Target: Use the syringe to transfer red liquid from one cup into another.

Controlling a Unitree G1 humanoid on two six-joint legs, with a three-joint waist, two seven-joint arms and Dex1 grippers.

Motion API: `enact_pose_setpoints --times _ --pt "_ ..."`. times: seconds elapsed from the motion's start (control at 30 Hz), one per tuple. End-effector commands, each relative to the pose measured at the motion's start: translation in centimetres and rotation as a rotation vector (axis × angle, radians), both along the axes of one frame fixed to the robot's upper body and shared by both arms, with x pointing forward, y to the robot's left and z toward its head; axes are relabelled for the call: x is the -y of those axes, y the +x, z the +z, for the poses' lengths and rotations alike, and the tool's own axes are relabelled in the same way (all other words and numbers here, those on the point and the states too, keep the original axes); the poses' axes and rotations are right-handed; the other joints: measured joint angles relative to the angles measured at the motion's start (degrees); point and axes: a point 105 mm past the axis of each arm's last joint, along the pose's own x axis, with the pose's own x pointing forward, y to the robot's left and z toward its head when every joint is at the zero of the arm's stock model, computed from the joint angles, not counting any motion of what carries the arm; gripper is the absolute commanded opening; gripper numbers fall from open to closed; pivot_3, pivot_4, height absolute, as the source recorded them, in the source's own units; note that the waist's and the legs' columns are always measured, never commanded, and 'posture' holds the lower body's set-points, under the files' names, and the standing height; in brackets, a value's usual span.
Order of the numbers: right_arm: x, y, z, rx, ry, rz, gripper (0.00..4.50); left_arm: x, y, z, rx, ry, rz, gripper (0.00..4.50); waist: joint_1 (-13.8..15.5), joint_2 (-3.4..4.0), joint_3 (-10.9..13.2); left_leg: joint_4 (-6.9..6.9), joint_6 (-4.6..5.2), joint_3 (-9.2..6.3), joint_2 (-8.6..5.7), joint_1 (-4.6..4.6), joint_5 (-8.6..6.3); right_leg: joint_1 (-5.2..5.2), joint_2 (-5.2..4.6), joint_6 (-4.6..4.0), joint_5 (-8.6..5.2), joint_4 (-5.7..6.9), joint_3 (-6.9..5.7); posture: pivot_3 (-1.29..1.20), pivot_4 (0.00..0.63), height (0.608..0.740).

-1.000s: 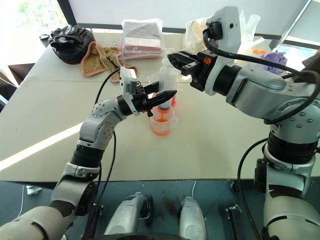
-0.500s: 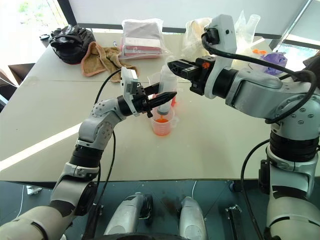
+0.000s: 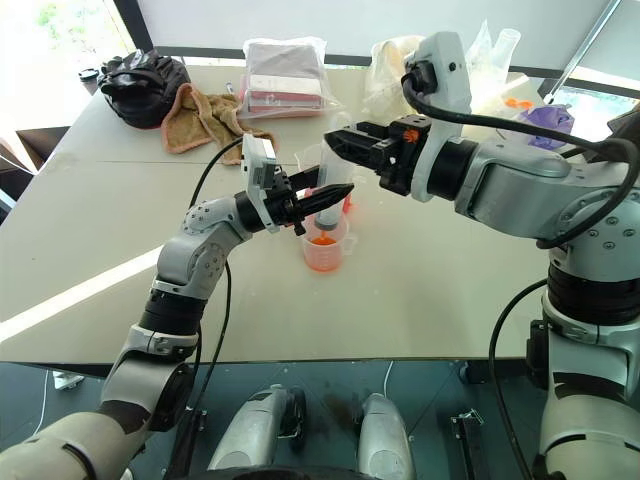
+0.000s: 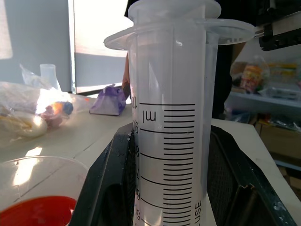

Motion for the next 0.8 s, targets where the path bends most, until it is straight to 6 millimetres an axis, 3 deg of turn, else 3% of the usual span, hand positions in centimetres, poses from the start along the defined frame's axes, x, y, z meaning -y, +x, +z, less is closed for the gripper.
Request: enact_pose_setpoints --times 0.03,0.17,0.3,0.47,0.7,0.8 --pt "-0.4 -0.9 -0.8 -0.024 -0.053 0.066 2.65 0.1 -1.1 3.0 0.105 -0.072 -0.022 1.4 0.1 0.0 0.0 0.0 0.01 0.0 0.0 0.0 0.0 0.0 0.0 0.0 0.0 0.0 0.0 0.0 0.15 0.74" --pt "0.5 -1.3 -0.1 0.004 -0.055 0.079 2.65 0.1 -1.2 3.0 0.105 -0.071 -0.024 1.4 0.5 0.0 0.0 0.0 0.02 0.0 0.0 0.0 -0.01 0.0 -0.01 0.0 0.0 -0.04 0.0 0.0 0.15 0.74" --pt "3.8 -1.5 1.2 0.044 -0.07 0.022 2.65 0.0 -1.3 3.2 0.106 -0.078 -0.024 1.4 1.3 -0.01 0.0 0.01 0.05 -0.01 0.0 -0.04 -0.03 0.01 -0.03 0.0 0.0 -0.1 0.0 0.0 0.15 0.74" --pt "7.1 -0.6 1.3 0.035 -0.037 -0.07 2.65 -0.4 -1.2 4.0 0.083 -0.122 -0.004 1.4 1.1 -0.01 0.0 0.02 0.15 -0.01 -0.01 -0.03 -0.1 0.11 -0.17 0.03 0.07 -0.28 0.01 0.0 0.15 0.74" --pt "7.4 0.3 -1.5 -0.015 -0.06 -0.08 2.65 -2.2 1.2 7.2 -0.098 -0.299 0.104 1.4 1.1 -0.01 0.0 0.03 0.09 -0.03 0.01 -0.02 -0.06 0.09 -0.14 0.04 0.07 -0.22 0.02 0.0 0.15 0.74" --pt "7.6 0.9 -2.2 -0.039 -0.039 -0.105 2.65 -5.2 3.7 9.0 -0.277 -0.386 0.229 1.4 1.1 -0.01 0.0 0.03 -0.01 -0.04 0.01 -0.02 0.0 0.1 -0.08 0.05 0.08 -0.22 0.0 0.0 0.15 0.74"
